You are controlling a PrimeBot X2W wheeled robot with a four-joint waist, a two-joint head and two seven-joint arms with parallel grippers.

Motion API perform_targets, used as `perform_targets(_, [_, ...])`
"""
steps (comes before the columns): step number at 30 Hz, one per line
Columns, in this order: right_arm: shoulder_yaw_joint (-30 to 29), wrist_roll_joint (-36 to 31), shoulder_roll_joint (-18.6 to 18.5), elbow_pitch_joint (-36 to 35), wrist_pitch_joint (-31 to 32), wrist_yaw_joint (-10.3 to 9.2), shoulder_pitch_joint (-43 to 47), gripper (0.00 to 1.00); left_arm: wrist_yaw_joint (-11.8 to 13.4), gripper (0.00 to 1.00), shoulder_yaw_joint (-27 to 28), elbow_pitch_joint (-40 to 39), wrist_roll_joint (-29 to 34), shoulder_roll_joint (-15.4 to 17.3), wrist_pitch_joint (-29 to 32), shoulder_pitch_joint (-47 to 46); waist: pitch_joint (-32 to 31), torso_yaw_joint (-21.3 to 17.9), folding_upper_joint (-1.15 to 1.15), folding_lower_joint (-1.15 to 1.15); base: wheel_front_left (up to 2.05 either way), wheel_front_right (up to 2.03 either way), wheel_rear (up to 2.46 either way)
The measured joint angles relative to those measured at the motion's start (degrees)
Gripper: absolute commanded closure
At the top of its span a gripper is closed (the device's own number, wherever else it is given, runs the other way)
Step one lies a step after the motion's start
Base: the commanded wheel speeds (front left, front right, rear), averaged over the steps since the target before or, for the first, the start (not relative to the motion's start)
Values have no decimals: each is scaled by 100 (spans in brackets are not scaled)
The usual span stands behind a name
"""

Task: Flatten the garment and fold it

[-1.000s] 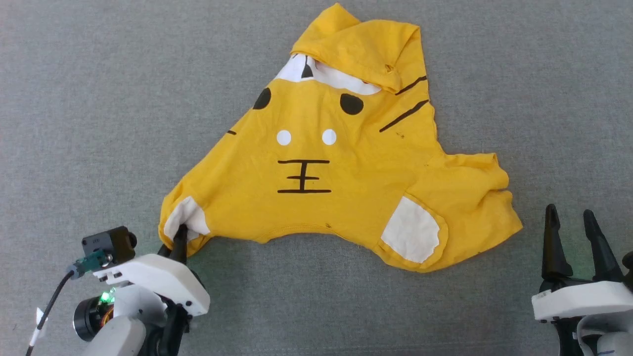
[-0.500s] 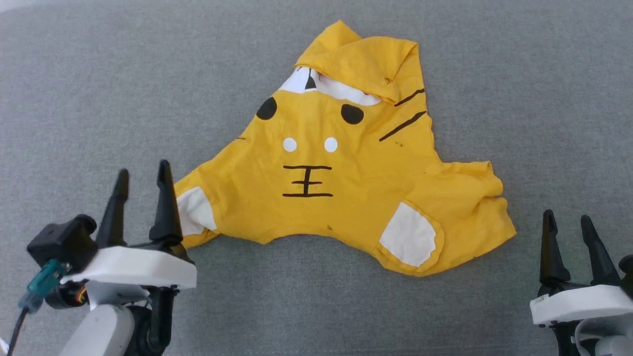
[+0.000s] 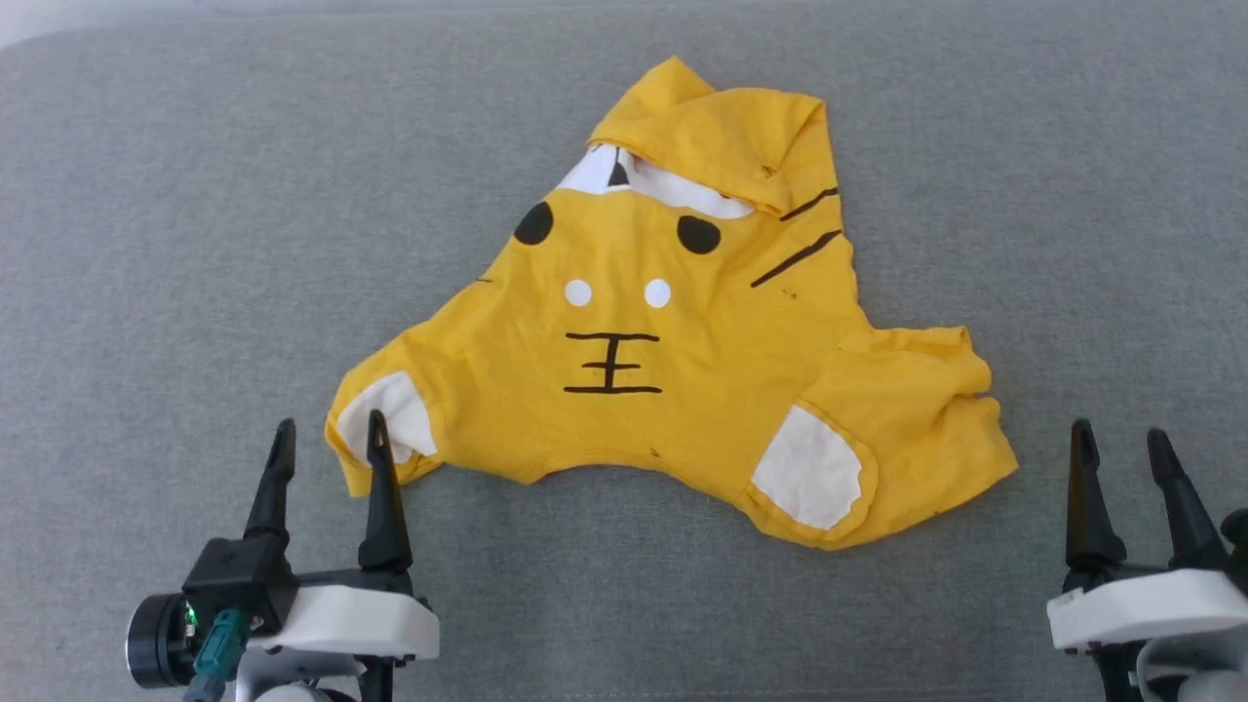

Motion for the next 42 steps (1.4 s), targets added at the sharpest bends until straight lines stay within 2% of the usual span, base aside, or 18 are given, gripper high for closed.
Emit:
perform_targets(5, [35, -145, 0, -469, 428, 0, -232, 0, -253, 0, 244, 35, 198, -259, 0, 33, -19, 124, 0, 0, 0, 0, 0])
perform_targets(8, [132, -141, 0, -757, 1001, 0, -701, 0, -392, 0, 326, 56, 354, -335, 0, 34, 24, 181, 0, 0, 0, 0, 0])
perform_targets(15, [465, -156, -68, -957, 3222, 0, -2047, 0, -662, 0, 461, 62, 535, -653, 0, -38, 252, 319, 0, 1, 0, 0, 0])
perform_targets(19, [560, -67, -265, -604, 4447, 0, -2648, 0, -855, 0, 479, 111, 630, -854, 0, -181, 398, 453, 0, 1, 0, 0, 0])
perform_targets(22, [569, -35, -285, -272, 5132, 0, -2913, 0, -982, 0, 488, 183, 697, -1001, 0, -272, 494, 594, 0, 1, 0, 0, 0])
perform_targets(27, [494, -99, -254, 274, 5734, 0, -3147, 0, -1205, 0, 512, 334, 790, -1202, 0, -378, 621, 866, 0, 1, 0, 0, 0])
perform_targets(32, [276, -386, -166, 782, 5734, 0, -3217, 0, -1365, 0, 588, 460, 856, -1361, 0, -413, 705, 1136, 0, 0, 0, 0, 0])
perform_targets(33, [233, -465, -153, 857, 5688, 0, -3256, 24, -1390, 0, 601, 483, 872, -1381, -1, -414, 718, 1182, 0, 0, 0, 0, 0])
perform_targets(35, [185, -614, -155, 966, 5535, 0, -3332, 95, -1440, 0, 648, 532, 910, -1410, 0, -417, 733, 1258, 0, 0, 0, 0, 0])
perform_targets(36, [158, -657, -156, 1022, 5472, -1, -3368, 100, -1459, 0, 676, 549, 931, -1424, 0, -417, 735, 1288, 0, 0, 0, 0, 0])
perform_targets(42, [183, -756, -236, 1125, 5187, 0, -3490, 100, -1514, 0, 809, 603, 1039, -1522, -1, -416, 640, 1290, 0, 0, 0, 0, 0])
